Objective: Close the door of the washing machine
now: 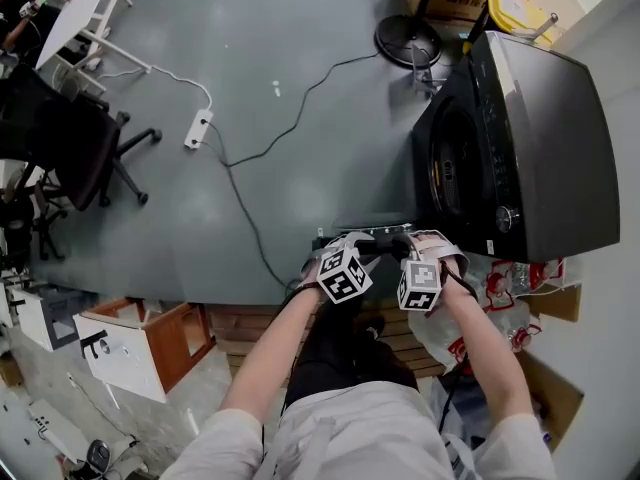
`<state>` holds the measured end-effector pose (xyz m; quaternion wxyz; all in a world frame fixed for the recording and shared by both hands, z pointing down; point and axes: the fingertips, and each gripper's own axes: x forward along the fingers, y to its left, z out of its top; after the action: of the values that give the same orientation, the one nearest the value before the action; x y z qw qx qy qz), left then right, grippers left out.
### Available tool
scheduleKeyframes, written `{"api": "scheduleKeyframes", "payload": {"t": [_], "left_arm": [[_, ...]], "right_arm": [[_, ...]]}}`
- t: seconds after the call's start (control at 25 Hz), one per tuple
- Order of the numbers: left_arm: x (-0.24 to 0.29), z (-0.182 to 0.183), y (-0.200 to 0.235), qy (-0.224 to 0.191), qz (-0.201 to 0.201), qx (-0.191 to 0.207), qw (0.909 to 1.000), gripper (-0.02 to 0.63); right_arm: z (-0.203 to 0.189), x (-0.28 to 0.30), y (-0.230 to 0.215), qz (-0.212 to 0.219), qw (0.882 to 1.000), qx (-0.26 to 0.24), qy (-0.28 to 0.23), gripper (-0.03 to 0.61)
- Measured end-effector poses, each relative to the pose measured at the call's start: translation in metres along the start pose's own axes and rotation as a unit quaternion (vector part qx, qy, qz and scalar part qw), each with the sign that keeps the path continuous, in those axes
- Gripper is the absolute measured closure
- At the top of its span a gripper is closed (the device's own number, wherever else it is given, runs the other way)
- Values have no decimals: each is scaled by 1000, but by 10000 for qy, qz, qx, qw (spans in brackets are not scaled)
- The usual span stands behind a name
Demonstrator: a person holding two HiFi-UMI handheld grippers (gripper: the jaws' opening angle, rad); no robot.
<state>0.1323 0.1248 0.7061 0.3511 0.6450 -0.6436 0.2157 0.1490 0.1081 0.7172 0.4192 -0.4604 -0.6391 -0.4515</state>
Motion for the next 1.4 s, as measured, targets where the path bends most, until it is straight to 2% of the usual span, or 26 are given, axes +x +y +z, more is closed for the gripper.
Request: {"api": "scheduleKeyframes", "payload": {"t": [0.32, 0.72, 1.0, 1.4], "left_arm": [[2, 3, 24, 215, -159, 47, 9996, 480], [6, 13, 53, 381, -301, 350, 9982, 474], [16, 29, 80, 525, -572, 708, 9945, 471], [30, 52, 119, 765, -1004, 1317, 9832, 469]], "right_arm": [[3, 11, -19, 88, 9978, 569, 341, 445], [1, 16, -46, 125, 9944, 992, 344, 445], [-10, 18, -77, 17, 9901, 1370, 311, 446], [-23, 22, -117, -118, 9766, 2145, 145, 445]]}}
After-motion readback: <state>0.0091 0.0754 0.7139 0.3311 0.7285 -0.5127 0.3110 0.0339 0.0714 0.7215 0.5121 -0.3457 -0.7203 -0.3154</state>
